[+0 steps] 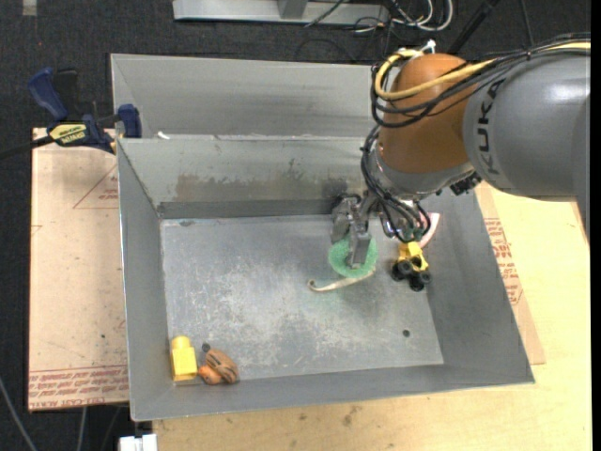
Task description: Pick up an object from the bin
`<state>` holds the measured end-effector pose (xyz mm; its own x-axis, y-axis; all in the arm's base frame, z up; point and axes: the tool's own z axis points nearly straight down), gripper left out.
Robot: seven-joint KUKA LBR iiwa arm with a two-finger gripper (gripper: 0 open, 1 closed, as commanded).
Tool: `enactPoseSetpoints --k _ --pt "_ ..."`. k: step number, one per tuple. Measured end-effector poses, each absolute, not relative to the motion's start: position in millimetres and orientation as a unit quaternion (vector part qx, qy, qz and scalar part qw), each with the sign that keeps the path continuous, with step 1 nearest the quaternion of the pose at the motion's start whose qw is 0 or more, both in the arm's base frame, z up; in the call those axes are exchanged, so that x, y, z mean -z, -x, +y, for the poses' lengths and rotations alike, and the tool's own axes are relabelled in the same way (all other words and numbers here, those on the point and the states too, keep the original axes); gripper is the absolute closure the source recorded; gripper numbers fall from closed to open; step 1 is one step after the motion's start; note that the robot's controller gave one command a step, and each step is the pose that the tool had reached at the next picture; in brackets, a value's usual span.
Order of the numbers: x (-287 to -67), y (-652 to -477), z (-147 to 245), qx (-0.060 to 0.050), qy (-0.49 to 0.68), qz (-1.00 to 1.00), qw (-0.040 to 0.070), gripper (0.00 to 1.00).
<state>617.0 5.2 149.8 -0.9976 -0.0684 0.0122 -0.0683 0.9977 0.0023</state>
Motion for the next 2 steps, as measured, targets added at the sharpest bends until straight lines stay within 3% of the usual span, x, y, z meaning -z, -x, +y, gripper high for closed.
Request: enactPoseSetpoints --k 1,2 --pt "-139 -628.3 -26 -0.001 -0.089 -0.996 -0.009 1.00" --pt "-157 -616.3 -33 0.001 -0.101 -0.995 0.004 1.00"
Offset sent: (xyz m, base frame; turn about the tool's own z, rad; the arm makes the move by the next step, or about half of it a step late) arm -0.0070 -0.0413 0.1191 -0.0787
